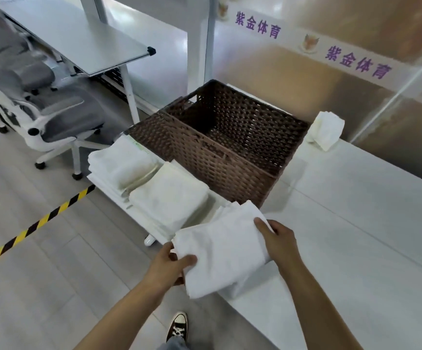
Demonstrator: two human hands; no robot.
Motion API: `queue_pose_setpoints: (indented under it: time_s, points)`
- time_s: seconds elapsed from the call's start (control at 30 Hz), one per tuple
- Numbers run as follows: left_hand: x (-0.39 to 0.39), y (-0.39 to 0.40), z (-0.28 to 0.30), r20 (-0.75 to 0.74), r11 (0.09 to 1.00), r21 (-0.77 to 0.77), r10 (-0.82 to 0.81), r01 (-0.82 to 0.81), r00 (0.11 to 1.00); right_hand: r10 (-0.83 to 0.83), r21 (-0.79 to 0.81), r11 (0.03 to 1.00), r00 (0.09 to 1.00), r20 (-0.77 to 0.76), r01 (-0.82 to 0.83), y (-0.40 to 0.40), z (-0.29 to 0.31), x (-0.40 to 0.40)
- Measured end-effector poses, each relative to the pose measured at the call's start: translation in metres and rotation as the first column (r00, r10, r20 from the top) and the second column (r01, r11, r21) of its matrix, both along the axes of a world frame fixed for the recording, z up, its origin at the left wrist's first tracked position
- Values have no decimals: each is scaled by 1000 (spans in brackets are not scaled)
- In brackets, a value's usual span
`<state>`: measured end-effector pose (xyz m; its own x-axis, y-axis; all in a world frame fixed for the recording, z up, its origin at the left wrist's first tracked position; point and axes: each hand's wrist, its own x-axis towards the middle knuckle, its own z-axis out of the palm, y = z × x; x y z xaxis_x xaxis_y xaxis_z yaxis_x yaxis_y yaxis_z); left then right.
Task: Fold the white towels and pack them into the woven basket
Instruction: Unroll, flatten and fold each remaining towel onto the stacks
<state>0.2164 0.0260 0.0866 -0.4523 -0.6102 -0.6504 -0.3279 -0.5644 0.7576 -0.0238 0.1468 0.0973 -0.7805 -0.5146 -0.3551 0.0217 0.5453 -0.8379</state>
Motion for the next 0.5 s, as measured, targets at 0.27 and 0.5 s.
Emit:
queue_pose_setpoints:
  time_s: [0.27, 0.5]
  points:
    - [14, -18, -16, 15, 998, 61, 22, -22, 1000, 79, 122, 989, 997, 18, -80, -46, -31, -8]
    - [-10, -9, -29, 77, 986, 130, 100, -109, 992, 143, 170, 975, 990, 20, -144, -65, -49, -36]
